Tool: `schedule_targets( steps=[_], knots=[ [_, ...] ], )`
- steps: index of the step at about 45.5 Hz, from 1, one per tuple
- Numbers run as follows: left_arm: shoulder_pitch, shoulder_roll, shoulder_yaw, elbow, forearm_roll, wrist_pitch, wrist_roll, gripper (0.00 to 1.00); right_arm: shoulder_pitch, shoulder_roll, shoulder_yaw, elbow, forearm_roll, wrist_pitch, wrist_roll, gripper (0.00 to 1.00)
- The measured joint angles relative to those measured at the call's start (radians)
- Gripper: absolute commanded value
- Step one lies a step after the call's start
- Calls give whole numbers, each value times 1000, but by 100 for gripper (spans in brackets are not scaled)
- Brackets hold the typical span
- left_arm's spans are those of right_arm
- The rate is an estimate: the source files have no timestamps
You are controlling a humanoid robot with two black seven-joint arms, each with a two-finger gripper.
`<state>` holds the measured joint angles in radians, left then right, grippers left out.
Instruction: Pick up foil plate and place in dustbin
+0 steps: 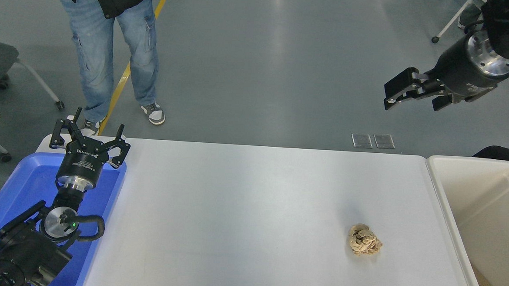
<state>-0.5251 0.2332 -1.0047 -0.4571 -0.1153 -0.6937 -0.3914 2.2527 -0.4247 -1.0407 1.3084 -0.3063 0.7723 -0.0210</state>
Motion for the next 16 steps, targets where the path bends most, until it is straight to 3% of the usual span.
schedule_targets(
  steps=[16],
  knots=[
    [1, 0, 0, 0, -1, 4, -1, 100, -70, 26, -19, 66, 33, 11, -4, 100]
  ],
)
